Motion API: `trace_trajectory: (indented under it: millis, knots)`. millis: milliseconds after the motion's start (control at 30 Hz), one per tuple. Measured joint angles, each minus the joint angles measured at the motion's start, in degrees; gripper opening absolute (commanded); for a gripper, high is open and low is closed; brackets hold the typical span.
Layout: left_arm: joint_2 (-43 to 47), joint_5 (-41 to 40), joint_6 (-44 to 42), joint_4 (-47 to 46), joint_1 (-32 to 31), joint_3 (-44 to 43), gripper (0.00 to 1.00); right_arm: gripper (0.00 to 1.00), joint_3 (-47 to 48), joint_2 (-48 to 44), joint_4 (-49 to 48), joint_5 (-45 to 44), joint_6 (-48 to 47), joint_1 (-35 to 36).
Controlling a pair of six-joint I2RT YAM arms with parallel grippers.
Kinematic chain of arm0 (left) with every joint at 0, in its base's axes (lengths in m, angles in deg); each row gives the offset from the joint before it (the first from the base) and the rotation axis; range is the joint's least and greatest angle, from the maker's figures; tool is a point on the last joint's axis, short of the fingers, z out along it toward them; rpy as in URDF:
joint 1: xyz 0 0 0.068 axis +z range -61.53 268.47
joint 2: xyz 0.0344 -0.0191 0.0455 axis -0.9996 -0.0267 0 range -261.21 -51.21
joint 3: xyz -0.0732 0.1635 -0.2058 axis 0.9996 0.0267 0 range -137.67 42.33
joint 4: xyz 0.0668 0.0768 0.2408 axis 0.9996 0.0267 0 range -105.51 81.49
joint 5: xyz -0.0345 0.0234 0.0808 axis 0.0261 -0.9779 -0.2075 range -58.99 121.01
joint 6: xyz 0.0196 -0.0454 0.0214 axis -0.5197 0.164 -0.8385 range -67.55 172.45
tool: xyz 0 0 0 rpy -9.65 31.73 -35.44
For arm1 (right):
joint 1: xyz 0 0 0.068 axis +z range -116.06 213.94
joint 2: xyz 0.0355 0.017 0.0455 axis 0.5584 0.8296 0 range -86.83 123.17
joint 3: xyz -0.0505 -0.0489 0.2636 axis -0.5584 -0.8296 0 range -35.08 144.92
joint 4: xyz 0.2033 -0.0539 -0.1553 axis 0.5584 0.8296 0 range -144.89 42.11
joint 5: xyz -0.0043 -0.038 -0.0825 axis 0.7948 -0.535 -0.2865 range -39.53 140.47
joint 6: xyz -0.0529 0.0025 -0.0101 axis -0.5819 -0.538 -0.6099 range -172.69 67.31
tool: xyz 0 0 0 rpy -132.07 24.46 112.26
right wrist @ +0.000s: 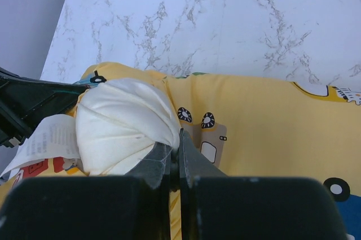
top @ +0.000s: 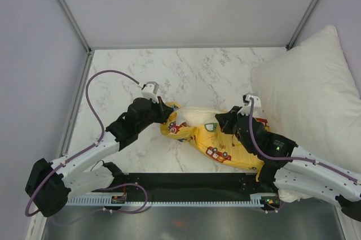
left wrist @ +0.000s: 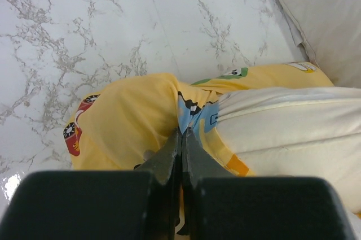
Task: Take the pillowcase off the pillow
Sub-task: Expand the opening of the pillowcase
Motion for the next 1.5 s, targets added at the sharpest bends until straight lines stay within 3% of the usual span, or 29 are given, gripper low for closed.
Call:
trace_trajectory:
  millis: [200,400,467,500,600,700,933,1200,1500]
  knots:
    - [-1.3,2.1,0.2,-3.0,0.7,2.5,0.02,0.0,0.0,1.5,-1.1,0.2,-2.7,-0.1]
    - [-3.4,2.6,1.0,-9.9,-1.4,7.8,0.02,0.01,0.5,4.7,-3.7,4.5,-11.8,-1.2]
    - [-5.9,1.5,1.0,-12.0,-3.5,9.7,0.02,0.13,1.7,7.6,-3.7,6.3,-14.7,-1.6]
    - [-7.1,0.8,1.1,-13.4,-4.9,10.4,0.02,0.34,2.4,8.6,-3.6,7.1,-15.8,-1.7]
    - [-9.4,-3.7,1.4,-17.1,-9.5,11.4,0.02,0.62,6.6,10.5,-2.4,9.5,-19.8,-2.2]
    - [-10.8,-6.5,1.9,-20.0,-12.0,12.7,0.02,0.78,12.2,11.4,-0.9,13.3,-23.4,-2.7]
    - [-9.9,-7.7,4.1,-23.9,-14.8,17.7,0.02,0.84,20.7,16.8,-4.9,18.8,-28.2,-2.5]
    - [-4.0,-7.3,5.2,-26.8,-15.4,22.9,0.02,0.89,20.4,27.9,-6.0,25.2,-29.4,0.3]
    - [-0.2,-5.8,5.2,-28.4,-15.6,25.9,0.02,0.91,18.7,30.9,-6.3,31.2,-29.8,6.8]
